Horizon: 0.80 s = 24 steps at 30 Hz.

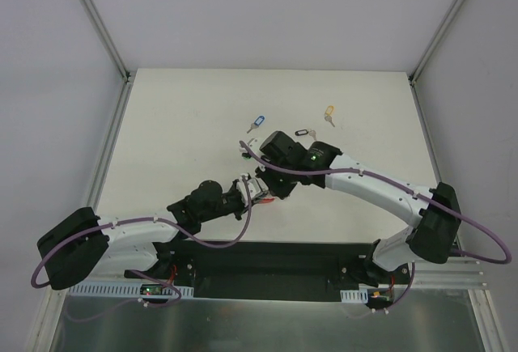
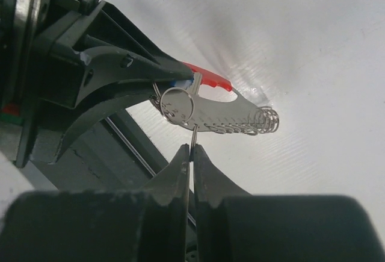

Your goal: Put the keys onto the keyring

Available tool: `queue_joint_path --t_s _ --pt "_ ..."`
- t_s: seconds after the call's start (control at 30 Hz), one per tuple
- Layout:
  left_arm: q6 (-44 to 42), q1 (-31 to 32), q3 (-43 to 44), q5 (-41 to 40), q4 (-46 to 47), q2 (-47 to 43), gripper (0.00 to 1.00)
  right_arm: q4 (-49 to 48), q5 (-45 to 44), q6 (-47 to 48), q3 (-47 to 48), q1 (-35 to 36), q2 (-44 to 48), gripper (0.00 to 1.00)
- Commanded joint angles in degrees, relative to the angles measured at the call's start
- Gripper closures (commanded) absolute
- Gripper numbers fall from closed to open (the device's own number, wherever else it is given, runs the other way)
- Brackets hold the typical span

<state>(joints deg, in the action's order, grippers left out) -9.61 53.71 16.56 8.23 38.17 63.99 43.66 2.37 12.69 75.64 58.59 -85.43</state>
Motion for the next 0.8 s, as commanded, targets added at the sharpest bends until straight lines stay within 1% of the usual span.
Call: queue_joint_path --t_s 0.0,0.03,0.1,0.17,0.23,0.3,0.33,0.37,0.4,0.43,0.47,0.53,0.57,0.67,0.77 --pt "-1.5 0.3 -0.4 -4.5 2.3 -1.7 1.00 0.6 4.5 -3.5 -1.5 -0.2 2.2 0.85" --pt "-1.4 0.3 -0.5 -4.5 2.3 -1.8 1.00 -0.2 4.0 -3.7 -1.7 -0.3 3.0 0.81" --pt "-1.0 0.3 -0.6 -4.7 2.4 -2.3 1.00 -3.0 2.0 -4.3 -3.0 -0.9 5.4 0.78" --pt "-0.4 0.3 -0.6 -4.5 2.4 -2.7 1.00 -6.4 0.0 -5.1 -4.6 -1.1 7.5 0.76" --pt "0.5 0.3 -0.6 -4.4 2.4 -2.8 1.00 -9.5 -2.0 -6.0 -8.8 -1.1 11.2 0.75" --pt "1.0 0.3 -0.6 -4.2 2.4 -3.2 1.00 -16.1 -5.3 -6.6 -12.9 -1.2 14.2 0.75" --pt "1.8 0.3 -0.7 -4.1 2.4 -3.3 1.00 -18.8 -5.7 -6.8 -17.2 -1.1 17.8 0.75" --pt "2.2 0.3 -0.7 -4.0 2.4 -3.7 1.00 -24.6 -5.8 -7.1 -20.0 -1.1 19.5 0.75" --pt "2.6 0.3 -0.8 -3.9 2.5 -3.8 1.00 -27.9 -5.8 -7.5 -22.4 -1.2 21.3 0.75" --pt "3.5 0.3 -0.8 -3.9 2.5 -4.0 1.00 -31.1 -5.7 -7.8 -27.7 -1.2 24.3 0.74" --pt "4.0 0.3 -0.9 -3.9 2.4 -4.2 1.00 -37.8 -5.5 -8.4 -30.0 -1.1 25.9 0.73" --pt "5.4 0.3 -1.0 -3.7 2.5 -4.5 1.00 -43.4 -4.5 -8.6 -34.3 -1.1 28.0 0.71" --pt "5.6 0.3 -1.1 -3.6 2.5 -4.7 1.00 -49.4 -4.2 -8.7 -37.5 -1.1 29.5 0.71" --pt "7.0 0.3 -1.4 -3.0 2.9 -5.2 1.00 -56.1 -3.9 -8.7 -41.8 -1.0 30.3 0.68" --pt "7.8 0.3 -2.0 -2.9 3.1 -6.0 1.00 -58.5 -3.5 -8.4 -42.5 -1.0 29.6 0.67"
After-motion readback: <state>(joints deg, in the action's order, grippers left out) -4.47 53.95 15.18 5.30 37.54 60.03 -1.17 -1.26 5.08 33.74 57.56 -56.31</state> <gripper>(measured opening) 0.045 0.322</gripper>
